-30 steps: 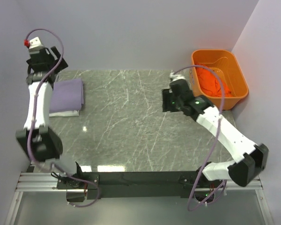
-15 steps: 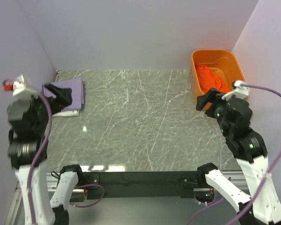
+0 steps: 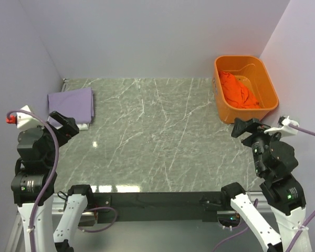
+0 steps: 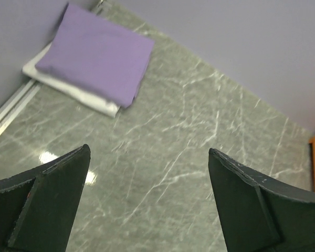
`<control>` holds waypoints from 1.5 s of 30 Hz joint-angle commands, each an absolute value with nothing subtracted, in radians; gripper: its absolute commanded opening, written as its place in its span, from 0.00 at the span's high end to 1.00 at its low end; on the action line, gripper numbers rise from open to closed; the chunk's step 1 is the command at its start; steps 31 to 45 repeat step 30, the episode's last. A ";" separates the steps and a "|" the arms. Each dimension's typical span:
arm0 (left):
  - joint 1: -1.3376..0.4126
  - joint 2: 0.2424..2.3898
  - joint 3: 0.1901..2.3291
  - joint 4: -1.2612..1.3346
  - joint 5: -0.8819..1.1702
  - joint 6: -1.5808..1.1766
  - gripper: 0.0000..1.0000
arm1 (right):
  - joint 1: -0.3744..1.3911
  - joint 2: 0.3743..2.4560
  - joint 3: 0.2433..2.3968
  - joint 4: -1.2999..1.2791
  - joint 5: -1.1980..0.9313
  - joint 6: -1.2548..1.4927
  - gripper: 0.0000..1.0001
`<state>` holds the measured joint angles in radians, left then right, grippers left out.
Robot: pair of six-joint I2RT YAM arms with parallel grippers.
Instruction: Fold and stack the t-shirts
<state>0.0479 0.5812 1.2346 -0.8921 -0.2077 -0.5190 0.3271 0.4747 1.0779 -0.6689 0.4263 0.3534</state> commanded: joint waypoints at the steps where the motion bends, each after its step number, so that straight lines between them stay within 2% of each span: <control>1: 0.043 0.564 1.197 -0.870 -0.213 -0.537 0.00 | 0.325 0.417 1.034 -0.557 0.459 0.319 0.07; 17: 0.044 0.597 1.141 -0.788 -0.202 -0.554 0.00 | 0.325 0.341 0.936 -0.471 0.456 0.272 0.07; 45: 0.043 0.588 1.104 -0.761 -0.213 -0.545 0.00 | 0.324 0.341 0.923 -0.454 0.449 0.262 0.06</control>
